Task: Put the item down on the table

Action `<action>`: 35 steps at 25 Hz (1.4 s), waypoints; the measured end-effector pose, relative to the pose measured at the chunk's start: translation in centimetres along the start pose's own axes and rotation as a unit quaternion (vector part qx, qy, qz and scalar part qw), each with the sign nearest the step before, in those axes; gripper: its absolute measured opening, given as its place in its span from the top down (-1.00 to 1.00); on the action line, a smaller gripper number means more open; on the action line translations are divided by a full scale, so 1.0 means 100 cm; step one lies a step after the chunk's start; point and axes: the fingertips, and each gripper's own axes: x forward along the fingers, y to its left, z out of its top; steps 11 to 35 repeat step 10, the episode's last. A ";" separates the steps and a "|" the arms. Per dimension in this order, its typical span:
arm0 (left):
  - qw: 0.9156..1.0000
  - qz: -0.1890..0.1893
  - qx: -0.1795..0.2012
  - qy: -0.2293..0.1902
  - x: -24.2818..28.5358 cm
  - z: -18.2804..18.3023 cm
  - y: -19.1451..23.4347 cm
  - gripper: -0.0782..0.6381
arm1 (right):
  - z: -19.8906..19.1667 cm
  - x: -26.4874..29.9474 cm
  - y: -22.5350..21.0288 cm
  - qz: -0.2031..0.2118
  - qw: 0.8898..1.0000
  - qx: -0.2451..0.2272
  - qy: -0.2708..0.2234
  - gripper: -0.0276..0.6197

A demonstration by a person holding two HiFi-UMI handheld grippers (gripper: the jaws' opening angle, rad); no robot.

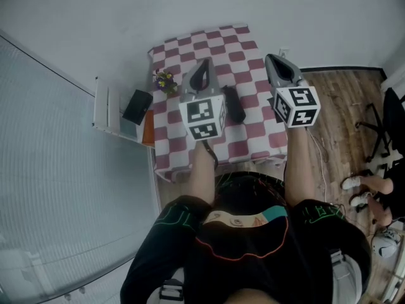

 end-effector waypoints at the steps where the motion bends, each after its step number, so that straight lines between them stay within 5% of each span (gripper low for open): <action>1: 1.000 -0.002 -0.002 0.001 0.000 0.000 0.000 0.76 | 0.000 0.000 0.002 0.002 1.000 0.000 0.000 0.91; 8: 1.000 0.006 0.011 0.004 -0.005 -0.004 0.002 0.76 | 0.002 -0.003 0.013 0.032 0.999 0.015 -0.016 0.91; 35: 1.000 0.011 0.014 0.007 -0.006 -0.006 0.003 0.76 | 0.000 -0.004 0.015 0.032 0.999 0.013 -0.014 0.91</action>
